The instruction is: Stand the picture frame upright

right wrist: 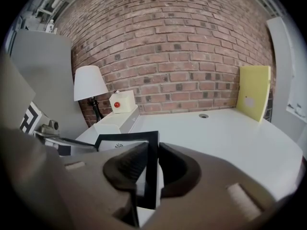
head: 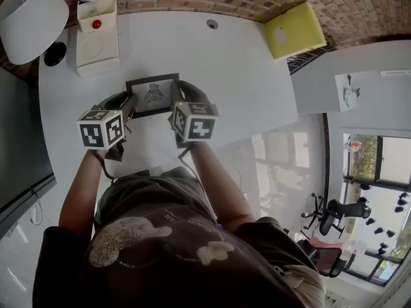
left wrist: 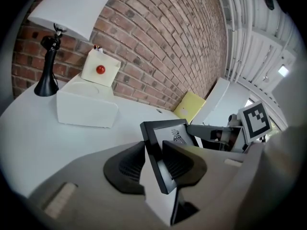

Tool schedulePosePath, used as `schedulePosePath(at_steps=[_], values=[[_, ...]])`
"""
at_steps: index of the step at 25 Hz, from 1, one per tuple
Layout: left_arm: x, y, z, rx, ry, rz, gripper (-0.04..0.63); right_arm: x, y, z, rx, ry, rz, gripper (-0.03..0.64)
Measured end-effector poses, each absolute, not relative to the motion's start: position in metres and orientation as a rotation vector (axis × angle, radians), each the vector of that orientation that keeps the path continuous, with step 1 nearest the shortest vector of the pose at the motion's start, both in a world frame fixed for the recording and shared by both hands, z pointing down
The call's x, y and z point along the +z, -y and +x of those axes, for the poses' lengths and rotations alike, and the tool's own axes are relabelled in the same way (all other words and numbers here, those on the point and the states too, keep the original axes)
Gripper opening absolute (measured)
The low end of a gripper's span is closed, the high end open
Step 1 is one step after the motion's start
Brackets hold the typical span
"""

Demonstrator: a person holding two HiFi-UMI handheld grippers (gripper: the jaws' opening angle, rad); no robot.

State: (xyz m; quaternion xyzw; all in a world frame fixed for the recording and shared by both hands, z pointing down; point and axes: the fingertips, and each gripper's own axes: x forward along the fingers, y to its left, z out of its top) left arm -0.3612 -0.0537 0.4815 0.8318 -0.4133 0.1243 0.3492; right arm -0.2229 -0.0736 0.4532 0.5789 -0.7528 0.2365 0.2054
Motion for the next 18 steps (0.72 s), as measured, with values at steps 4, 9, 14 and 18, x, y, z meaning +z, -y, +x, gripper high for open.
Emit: schedulePosePath(at_steps=[4, 9, 14, 18], values=[[0.480, 0.055, -0.357, 0.336, 1.055, 2.161, 0.118, 0.448, 0.074, -0.219, 0.618, 2.120, 1.595, 0.075], [0.473, 0.058, -0.340, 0.366, 1.058, 2.182, 0.113, 0.441, 0.074, -0.203, 0.588, 2.139, 1.582, 0.076], [0.456, 0.070, -0.310, 0.395, 1.116, 2.239, 0.112, 0.433, 0.086, -0.172, 0.596, 2.180, 1.574, 0.077], [0.441, 0.087, -0.271, 0.384, 1.150, 2.285, 0.114, 0.428, 0.108, -0.133, 0.587, 2.240, 1.534, 0.077]])
